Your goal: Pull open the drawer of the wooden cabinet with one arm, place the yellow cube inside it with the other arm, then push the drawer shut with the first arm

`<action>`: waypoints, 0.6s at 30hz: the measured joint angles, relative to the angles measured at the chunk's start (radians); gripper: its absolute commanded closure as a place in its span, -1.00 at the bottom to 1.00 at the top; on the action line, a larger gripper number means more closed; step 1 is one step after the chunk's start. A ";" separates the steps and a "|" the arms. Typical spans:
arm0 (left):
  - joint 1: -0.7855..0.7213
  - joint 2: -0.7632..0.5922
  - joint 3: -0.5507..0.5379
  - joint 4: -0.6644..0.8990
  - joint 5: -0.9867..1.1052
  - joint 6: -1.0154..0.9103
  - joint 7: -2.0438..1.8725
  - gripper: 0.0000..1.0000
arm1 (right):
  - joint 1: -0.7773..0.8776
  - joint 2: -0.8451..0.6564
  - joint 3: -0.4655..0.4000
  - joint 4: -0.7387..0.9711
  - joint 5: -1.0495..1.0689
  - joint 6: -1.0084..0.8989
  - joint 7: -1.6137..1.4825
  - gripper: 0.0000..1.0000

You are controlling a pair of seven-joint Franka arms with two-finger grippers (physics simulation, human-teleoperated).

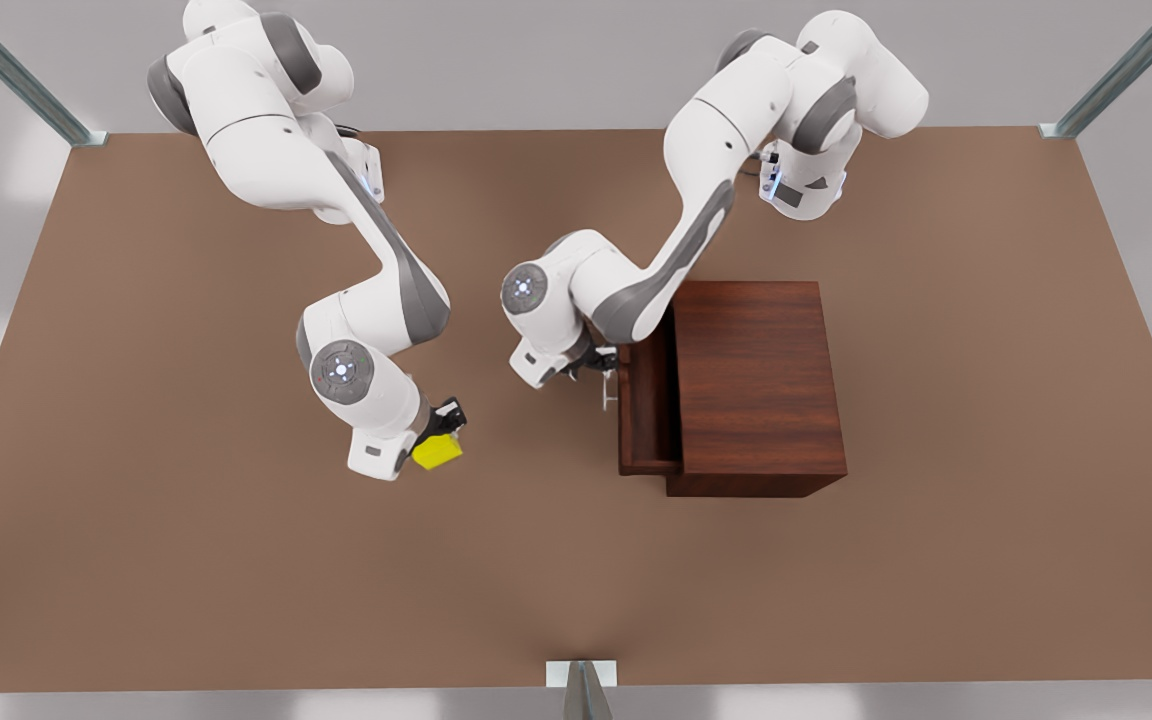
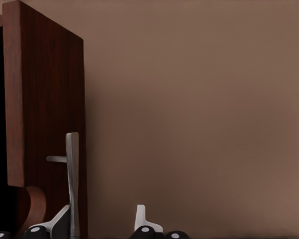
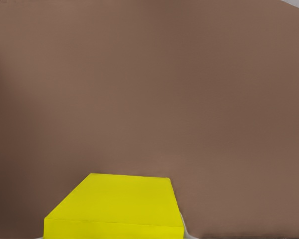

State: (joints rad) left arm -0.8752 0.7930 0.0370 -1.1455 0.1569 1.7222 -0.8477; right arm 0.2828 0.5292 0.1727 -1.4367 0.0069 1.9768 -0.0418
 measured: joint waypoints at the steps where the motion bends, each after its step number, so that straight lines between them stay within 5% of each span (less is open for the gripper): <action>1: -0.005 0.002 -0.002 0.010 -0.001 0.004 -0.001 -0.34 | 0.000 0.000 0.000 -0.001 0.000 -0.003 0.015 -0.24; 4: -0.008 0.000 -0.032 0.060 -0.015 0.009 -0.005 -0.49 | -0.001 0.000 0.000 -0.001 -0.001 -0.009 0.057 -0.24; 5: 0.001 -0.013 -0.038 0.083 -0.026 0.001 -0.006 -1.00 | -0.001 0.000 0.000 -0.001 -0.001 -0.010 0.069 -0.24; 13: 0.270 -0.198 -0.044 0.108 -0.079 -0.232 0.065 -1.00 | 0.013 0.002 0.001 0.026 -0.003 -0.019 0.152 -0.24; 18: 0.511 -0.238 -0.041 0.107 -0.087 -0.339 0.209 -1.00 | 0.152 0.078 -0.001 0.240 -0.005 -0.086 0.242 -0.24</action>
State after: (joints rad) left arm -0.3642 0.5552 -0.0035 -1.0389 0.0697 1.3828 -0.6386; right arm 0.4344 0.6074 0.1713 -1.1968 0.0022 1.8909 0.2003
